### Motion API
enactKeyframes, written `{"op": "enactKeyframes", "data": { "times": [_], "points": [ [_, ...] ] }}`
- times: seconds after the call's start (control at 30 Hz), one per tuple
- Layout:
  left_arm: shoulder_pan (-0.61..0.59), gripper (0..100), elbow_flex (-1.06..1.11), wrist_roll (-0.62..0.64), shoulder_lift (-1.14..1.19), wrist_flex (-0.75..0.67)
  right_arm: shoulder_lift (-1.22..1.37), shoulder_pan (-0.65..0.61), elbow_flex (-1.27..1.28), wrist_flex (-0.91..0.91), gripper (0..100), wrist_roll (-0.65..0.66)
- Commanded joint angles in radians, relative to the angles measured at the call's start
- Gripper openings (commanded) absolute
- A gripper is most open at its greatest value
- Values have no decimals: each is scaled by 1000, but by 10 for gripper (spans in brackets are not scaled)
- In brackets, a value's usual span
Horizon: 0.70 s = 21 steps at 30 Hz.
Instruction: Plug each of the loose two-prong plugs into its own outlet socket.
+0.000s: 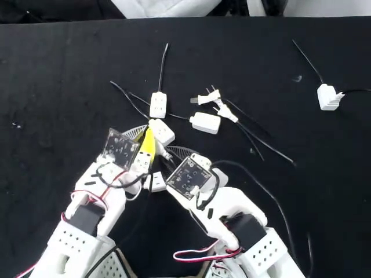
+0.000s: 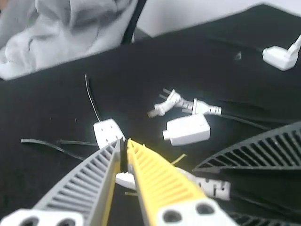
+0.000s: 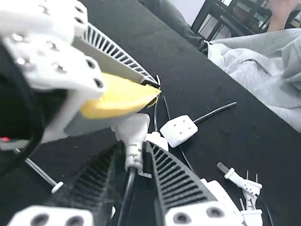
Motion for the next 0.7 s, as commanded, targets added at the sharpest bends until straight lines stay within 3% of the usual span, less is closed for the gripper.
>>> {"op": "enactKeyframes", "data": {
  "times": [0.0, 0.67],
  "points": [
    [12, 30, -71, -9, 87, -17, -21, -11, -5, 2, 11, 6],
    [8, 30, -62, -9, 97, -17, -24, -11, -5, 2, 11, 8]
  ]
}}
